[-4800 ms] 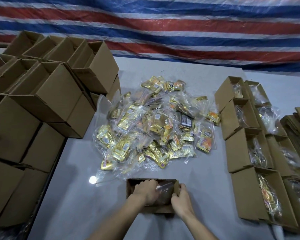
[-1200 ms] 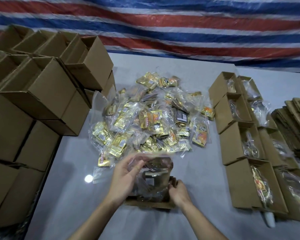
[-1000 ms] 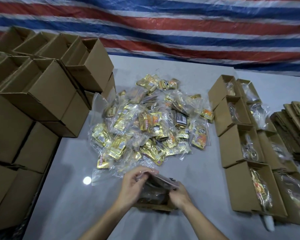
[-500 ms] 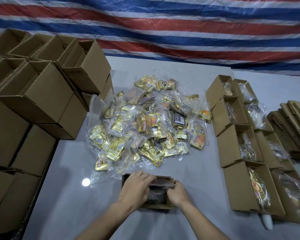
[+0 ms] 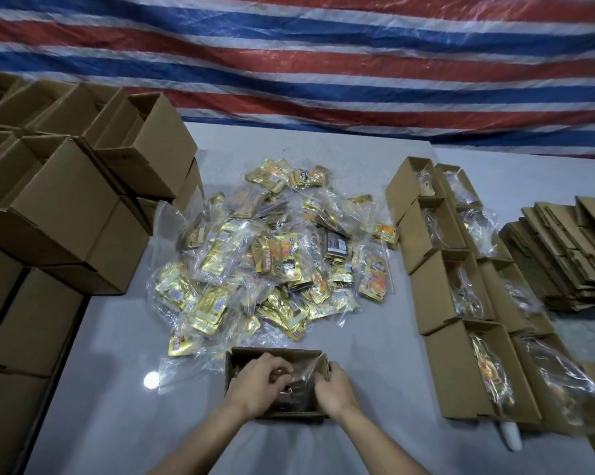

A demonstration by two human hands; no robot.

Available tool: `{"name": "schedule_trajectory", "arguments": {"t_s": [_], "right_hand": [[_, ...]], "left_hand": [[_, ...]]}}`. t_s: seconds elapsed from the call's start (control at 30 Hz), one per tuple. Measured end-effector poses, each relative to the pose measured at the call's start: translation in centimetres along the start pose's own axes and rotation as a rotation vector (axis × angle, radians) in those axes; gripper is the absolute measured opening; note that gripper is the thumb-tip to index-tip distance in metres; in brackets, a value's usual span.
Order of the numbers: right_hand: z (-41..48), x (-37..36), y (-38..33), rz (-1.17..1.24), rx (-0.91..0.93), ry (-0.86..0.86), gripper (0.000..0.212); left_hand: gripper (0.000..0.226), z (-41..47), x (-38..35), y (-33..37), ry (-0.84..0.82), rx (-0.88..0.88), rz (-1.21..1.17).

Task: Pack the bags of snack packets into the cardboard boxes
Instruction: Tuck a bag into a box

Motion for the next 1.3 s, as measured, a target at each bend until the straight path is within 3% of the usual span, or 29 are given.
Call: {"name": "schedule_trajectory", "arguments": {"t_s": [0.03,0.13,0.27,0.43,0.63,0.97,1.03,1.2,1.3], "right_hand": [[0.0,0.0,0.0,0.0,-0.003,0.0,0.011],[-0.1,-0.1,0.1,-0.001,-0.009,-0.018,0.011],[-0.4,0.1,0.2,-0.005,-0.036,-0.02,0.03],[-0.9,2.1,0.1,-0.008,-0.065,0.028,0.038],[-1.1,4.2,0.6,0.01,-0.093,0.055,0.031],[-0.3,7.7,0.7,-0.008,-0.154,0.151,0.03],[0.2,8.3,0.7,-0.001,-0.166,0.165,0.026],[2.0,9.4,0.6,0.063,-0.162,0.229,0.018],[3.5,10.0,0.0,0.161,-0.082,0.225,0.018]], "left_hand": [[0.009,0.1,0.3,0.0,-0.063,0.024,-0.043],[0.014,0.2,0.6,-0.1,-0.138,0.052,-0.03],[0.038,-0.5,0.3,0.6,0.104,0.006,0.428],[0.04,-1.4,1.3,1.2,0.3,-0.085,0.238],[0.039,-0.7,1.5,3.3,0.342,-0.289,0.354],[0.085,2.0,-0.2,7.2,-0.064,-0.419,0.579],[0.093,2.3,-0.2,7.6,0.013,-0.445,0.618],[0.079,2.8,-0.4,8.6,0.04,-0.343,0.553],[0.08,3.8,-1.5,9.0,-0.02,-0.177,0.511]]}}
Point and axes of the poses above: each hand's wrist, its own z-axis towards the middle knuckle, its own x-axis out of the back of the hand, y = z × x, the point moved 2 cm from there along z, towards the middle knuckle, and after that the axes turned 11 degrees about z, right-handed, at the moved point
